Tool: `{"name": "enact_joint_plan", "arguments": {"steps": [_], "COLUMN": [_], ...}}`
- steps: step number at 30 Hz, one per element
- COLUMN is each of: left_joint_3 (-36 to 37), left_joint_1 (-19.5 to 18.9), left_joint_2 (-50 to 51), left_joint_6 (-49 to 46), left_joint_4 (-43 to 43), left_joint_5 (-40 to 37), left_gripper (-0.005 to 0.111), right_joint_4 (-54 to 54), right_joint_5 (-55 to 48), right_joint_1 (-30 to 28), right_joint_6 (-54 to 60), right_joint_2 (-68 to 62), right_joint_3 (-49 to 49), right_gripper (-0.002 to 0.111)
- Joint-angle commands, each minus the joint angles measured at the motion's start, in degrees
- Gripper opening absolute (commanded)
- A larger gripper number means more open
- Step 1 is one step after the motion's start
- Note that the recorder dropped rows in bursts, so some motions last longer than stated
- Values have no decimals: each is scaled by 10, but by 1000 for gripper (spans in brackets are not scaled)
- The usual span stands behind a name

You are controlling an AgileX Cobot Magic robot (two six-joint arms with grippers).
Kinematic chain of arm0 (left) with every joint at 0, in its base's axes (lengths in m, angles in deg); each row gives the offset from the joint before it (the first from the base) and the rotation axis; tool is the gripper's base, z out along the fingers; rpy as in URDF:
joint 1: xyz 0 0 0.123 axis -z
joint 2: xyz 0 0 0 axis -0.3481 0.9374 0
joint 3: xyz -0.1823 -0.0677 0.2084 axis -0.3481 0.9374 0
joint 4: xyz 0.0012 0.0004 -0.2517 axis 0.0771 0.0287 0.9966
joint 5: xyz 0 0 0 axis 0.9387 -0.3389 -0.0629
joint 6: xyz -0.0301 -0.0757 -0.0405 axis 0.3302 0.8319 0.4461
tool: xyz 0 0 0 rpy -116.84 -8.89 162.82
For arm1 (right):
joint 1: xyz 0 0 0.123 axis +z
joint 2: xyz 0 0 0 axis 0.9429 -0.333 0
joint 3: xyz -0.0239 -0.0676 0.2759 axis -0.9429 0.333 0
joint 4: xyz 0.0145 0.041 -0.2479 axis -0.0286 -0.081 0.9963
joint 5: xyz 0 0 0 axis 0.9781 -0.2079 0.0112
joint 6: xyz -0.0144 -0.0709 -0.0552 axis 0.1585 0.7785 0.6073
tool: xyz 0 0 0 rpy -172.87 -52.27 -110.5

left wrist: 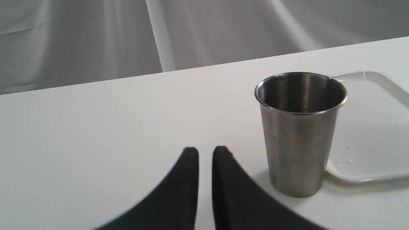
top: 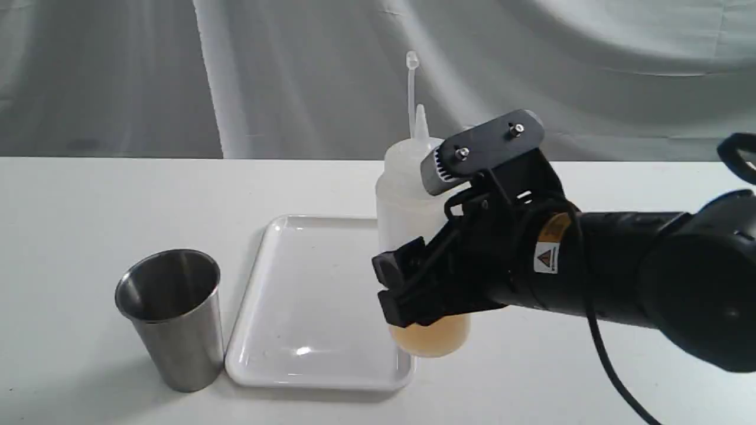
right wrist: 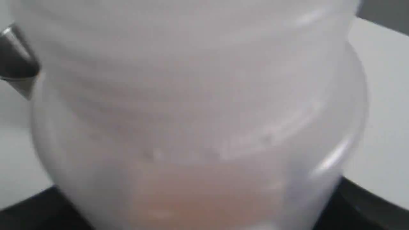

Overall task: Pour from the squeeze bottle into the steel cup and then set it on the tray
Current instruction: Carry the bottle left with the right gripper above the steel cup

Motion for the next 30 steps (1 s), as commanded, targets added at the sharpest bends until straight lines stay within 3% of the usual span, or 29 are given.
{"name": "enact_joint_plan", "arguments": {"steps": [1,5,8,19,24,30], "left_joint_3": [3,3,3,3,3,3], "left_joint_1": [2,2,2,2,2,2], "left_joint_2": [-3,-3,-3,-3,-3,-3], "left_joint_6": [1,1,1,1,1,1], "left_joint_4": [0,0,0,0,0,0], "left_joint_5": [4,4,4,4,4,4], "left_gripper": [8,8,8,8,8,8], "right_joint_4": [141,337,430,571,617,641], "right_joint_5": [-85,-172,-181,-212,-300,-309], "right_joint_1": [-5,-4,3,78,123,162], "right_joint_6": [-142,-311,-354,-422,-422,-419], "right_joint_2": [10,10,10,-57,-116,-165], "right_joint_3": [-55,-123,-148,-160,-225,-279], "right_gripper": [58,57,57,57,57,57]}}
